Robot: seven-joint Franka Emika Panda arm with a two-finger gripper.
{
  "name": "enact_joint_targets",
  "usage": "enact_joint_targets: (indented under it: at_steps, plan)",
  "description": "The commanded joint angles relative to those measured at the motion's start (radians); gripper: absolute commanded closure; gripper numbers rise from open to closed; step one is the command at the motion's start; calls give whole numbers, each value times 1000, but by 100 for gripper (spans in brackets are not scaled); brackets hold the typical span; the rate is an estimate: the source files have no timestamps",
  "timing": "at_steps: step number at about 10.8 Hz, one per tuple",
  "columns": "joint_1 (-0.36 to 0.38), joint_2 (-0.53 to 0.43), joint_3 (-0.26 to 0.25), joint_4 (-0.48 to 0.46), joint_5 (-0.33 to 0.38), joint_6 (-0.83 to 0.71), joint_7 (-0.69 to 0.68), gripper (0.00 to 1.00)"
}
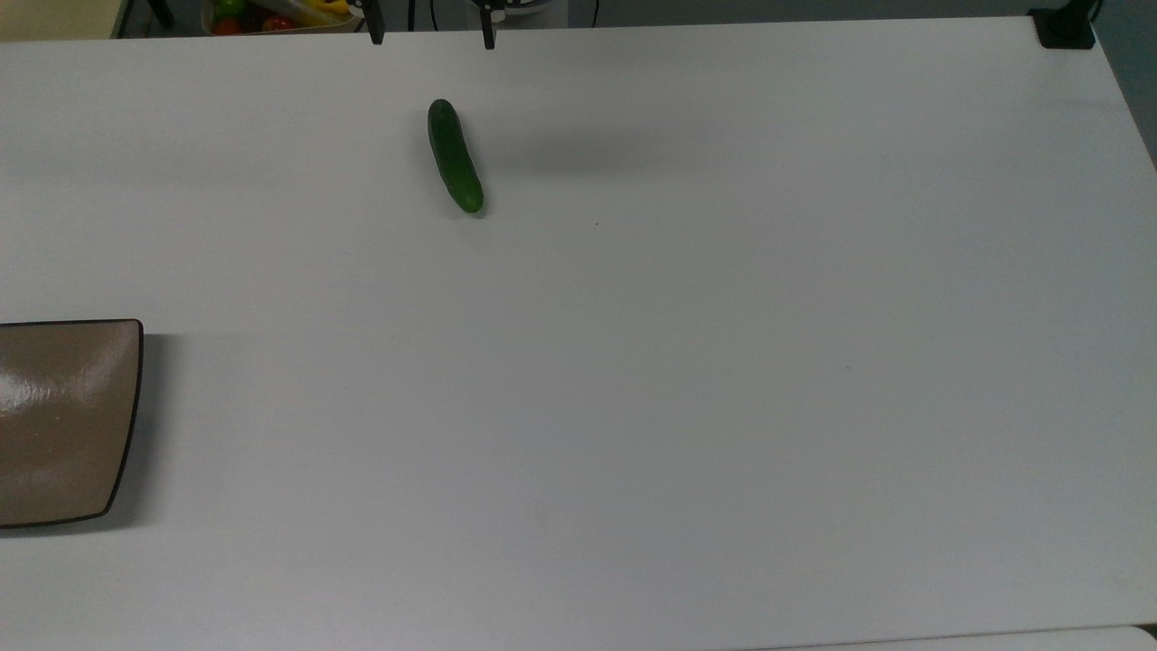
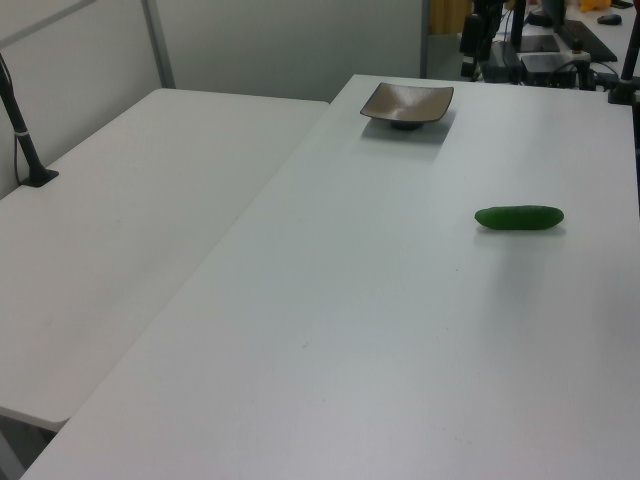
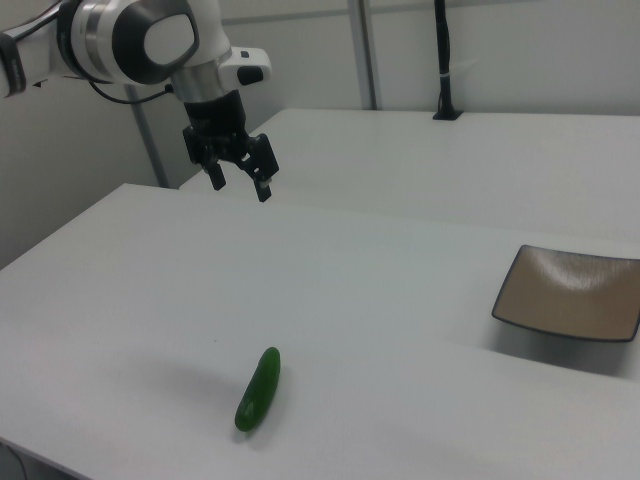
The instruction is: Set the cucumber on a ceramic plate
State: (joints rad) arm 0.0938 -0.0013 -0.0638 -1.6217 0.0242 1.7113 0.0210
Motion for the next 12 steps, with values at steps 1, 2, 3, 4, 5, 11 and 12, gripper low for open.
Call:
enact_joint_targets:
  at_steps: [1,2,3,4,5,11,12]
  plan:
    - [23,-14,-13,-20,2,18,0,0]
    - [23,-14,-13,-20,2,18,0,0]
    - [23,-14,-13,-20,2,18,2,0]
    - [23,-14,-13,-20,2,18,2,0]
    - [23,-14,-13,-20,2,18,2,0]
    - [58,-16,-5,-119,16,11,-83,0]
    - [58,-17,5,-147,16,-2,-132,0]
